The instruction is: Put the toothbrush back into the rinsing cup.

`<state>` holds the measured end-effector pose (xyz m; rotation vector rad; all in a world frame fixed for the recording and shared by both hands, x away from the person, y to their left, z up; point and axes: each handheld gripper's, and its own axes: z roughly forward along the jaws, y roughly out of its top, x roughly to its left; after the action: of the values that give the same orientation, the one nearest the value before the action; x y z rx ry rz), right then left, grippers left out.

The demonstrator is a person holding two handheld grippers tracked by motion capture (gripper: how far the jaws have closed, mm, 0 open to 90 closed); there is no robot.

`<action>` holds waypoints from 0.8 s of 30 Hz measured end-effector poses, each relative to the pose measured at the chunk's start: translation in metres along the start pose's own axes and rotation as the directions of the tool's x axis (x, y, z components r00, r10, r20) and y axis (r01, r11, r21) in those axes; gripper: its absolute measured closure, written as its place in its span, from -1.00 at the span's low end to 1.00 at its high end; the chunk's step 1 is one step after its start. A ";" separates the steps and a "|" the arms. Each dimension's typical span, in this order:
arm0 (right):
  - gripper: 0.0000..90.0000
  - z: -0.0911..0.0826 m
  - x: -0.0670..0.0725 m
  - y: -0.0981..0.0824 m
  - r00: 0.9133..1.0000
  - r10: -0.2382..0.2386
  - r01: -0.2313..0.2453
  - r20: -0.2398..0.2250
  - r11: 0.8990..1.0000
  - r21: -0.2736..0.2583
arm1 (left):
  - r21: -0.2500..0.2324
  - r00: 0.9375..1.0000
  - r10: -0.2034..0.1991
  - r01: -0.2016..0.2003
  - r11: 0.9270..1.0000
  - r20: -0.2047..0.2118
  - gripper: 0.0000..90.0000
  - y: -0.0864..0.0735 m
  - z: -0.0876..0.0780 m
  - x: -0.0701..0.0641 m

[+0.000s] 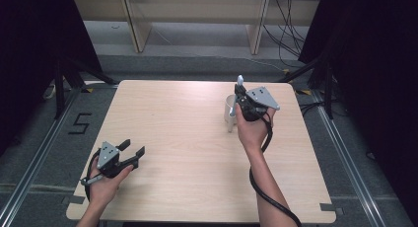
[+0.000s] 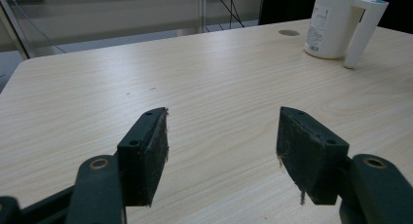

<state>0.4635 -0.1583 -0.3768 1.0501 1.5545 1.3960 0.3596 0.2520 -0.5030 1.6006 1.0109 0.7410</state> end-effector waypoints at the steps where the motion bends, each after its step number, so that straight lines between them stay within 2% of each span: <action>1: 0.89 0.000 0.000 -0.001 1.000 -0.001 0.001 -0.001 1.000 -0.001 | 0.000 1.000 -0.002 0.002 1.000 0.000 -0.21 0.000 0.000 0.000; 8: 0.89 0.002 0.001 -0.003 1.000 -0.012 0.012 0.013 1.000 0.007 | 0.005 1.000 -0.004 0.004 1.000 -0.002 -0.21 0.000 0.000 0.001; 11: 0.89 0.002 0.002 -0.004 1.000 -0.002 0.002 0.005 1.000 0.022 | 0.011 1.000 -0.004 0.004 1.000 -0.004 -0.21 0.000 -0.001 0.001; 15: 0.89 0.005 0.001 -0.007 1.000 -0.016 0.016 0.002 1.000 0.014 | 0.013 1.000 -0.004 0.004 1.000 -0.004 -0.21 -0.001 -0.001 0.001; 16: 0.89 0.005 0.003 -0.008 1.000 -0.001 0.001 0.008 1.000 0.021 | 0.012 1.000 -0.005 0.006 1.000 -0.004 -0.21 -0.001 -0.001 0.001; 18: 0.89 0.006 0.002 -0.009 1.000 -0.012 0.012 0.006 1.000 0.019 | 0.012 1.000 -0.006 0.006 1.000 -0.003 -0.21 -0.001 -0.001 0.001; 19: 0.89 0.005 0.003 -0.010 1.000 0.003 -0.003 0.013 1.000 0.021 | 0.011 1.000 -0.006 0.006 1.000 -0.003 -0.21 -0.001 -0.001 0.001; 21: 0.89 0.006 0.002 -0.011 1.000 -0.011 0.011 0.015 1.000 0.020 | 0.013 1.000 -0.006 0.006 1.000 -0.004 -0.21 -0.001 -0.001 0.001; 23: 0.89 0.007 0.003 -0.012 1.000 0.000 0.000 0.009 1.000 0.031 | 0.013 1.000 -0.005 0.005 1.000 -0.003 -0.21 -0.001 -0.001 0.001; 24: 0.89 0.008 0.003 -0.012 1.000 0.001 -0.001 0.004 1.000 0.020 | 0.014 1.000 -0.005 0.005 1.000 -0.003 -0.21 -0.001 -0.001 0.001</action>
<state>0.4687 -0.1537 -0.3897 1.0650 1.5684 1.3803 0.3591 0.2530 -0.5038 1.6087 1.0237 0.7351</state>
